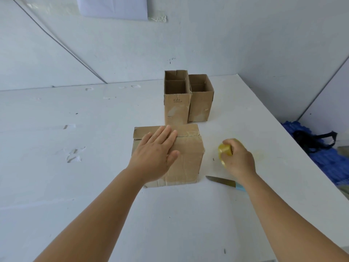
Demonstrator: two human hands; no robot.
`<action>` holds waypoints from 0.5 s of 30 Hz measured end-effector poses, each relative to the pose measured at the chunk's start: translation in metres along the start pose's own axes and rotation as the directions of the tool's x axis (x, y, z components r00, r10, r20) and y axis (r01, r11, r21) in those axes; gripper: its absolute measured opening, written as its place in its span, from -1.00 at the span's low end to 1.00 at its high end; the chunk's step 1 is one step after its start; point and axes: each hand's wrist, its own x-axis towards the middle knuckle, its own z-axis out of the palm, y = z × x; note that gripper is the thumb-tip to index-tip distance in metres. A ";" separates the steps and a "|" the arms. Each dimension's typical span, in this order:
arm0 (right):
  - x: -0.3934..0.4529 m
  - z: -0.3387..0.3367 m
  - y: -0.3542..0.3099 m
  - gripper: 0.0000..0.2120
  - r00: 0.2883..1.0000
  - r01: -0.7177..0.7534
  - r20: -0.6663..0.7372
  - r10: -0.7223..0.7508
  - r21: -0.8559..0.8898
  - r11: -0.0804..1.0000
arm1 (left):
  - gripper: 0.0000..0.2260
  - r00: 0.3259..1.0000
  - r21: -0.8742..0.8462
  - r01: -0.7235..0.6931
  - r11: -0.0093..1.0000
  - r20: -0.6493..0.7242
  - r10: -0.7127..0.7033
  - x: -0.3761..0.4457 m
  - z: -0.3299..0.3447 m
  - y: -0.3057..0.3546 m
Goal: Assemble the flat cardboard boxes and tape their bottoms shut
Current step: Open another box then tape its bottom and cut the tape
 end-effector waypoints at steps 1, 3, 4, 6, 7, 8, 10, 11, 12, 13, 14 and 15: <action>0.000 -0.007 -0.012 -0.70 0.999 0.018 -0.045 -0.015 0.070 0.997 | -0.37 1.000 -0.005 0.001 1.000 0.000 -0.001 0.000 0.000 0.000; -0.003 -0.021 -0.040 -0.73 0.990 0.085 -0.128 -0.060 0.203 0.976 | -0.37 1.000 -0.021 0.004 1.000 -0.001 -0.004 0.000 0.000 0.000; -0.006 -0.028 -0.055 -0.73 0.982 0.126 -0.168 -0.082 0.269 0.955 | -0.38 1.000 -0.032 0.005 0.999 -0.003 -0.005 -0.001 0.000 0.000; -0.013 -0.038 -0.084 -0.72 0.962 0.217 -0.241 -0.130 0.382 0.898 | -0.41 1.000 -0.058 0.003 0.998 -0.015 -0.004 -0.001 -0.001 0.000; -0.016 -0.039 -0.098 -0.71 0.951 0.257 -0.268 -0.150 0.426 0.867 | -0.42 1.000 -0.076 0.000 0.997 -0.025 -0.002 -0.001 -0.001 0.000; -0.020 -0.039 -0.110 -0.71 0.943 0.289 -0.288 -0.166 0.465 0.837 | -0.41 0.999 -0.097 -0.002 0.995 -0.036 -0.001 -0.001 -0.002 0.000; -0.026 -0.032 -0.129 -0.70 0.934 0.328 -0.304 -0.189 0.516 0.791 | -0.39 0.998 -0.149 -0.005 0.989 -0.058 -0.004 -0.002 -0.002 0.000; -0.028 -0.026 -0.136 -0.69 0.931 0.341 -0.306 -0.201 0.523 0.781 | -0.37 0.998 -0.173 -0.004 0.985 -0.061 -0.007 -0.002 -0.003 0.000; -0.030 -0.018 -0.140 -0.69 0.927 0.352 -0.309 -0.212 0.526 0.774 | -0.34 0.998 -0.194 -0.003 0.981 -0.063 -0.010 -0.002 -0.003 0.000; -0.031 -0.010 -0.143 -0.70 0.922 0.365 -0.319 -0.218 0.530 0.766 | -0.32 0.998 -0.215 -0.004 0.977 -0.067 -0.011 -0.001 -0.004 0.001; -0.033 -0.002 -0.146 -0.71 0.915 0.380 -0.335 -0.225 0.528 0.759 | -0.31 0.997 -0.250 -0.004 0.968 -0.076 -0.016 -0.001 -0.005 0.001; -0.034 0.005 -0.148 -0.73 0.904 0.399 -0.356 -0.235 0.512 0.761 | -0.33 0.995 -0.321 0.003 0.947 -0.092 -0.034 0.000 -0.007 0.001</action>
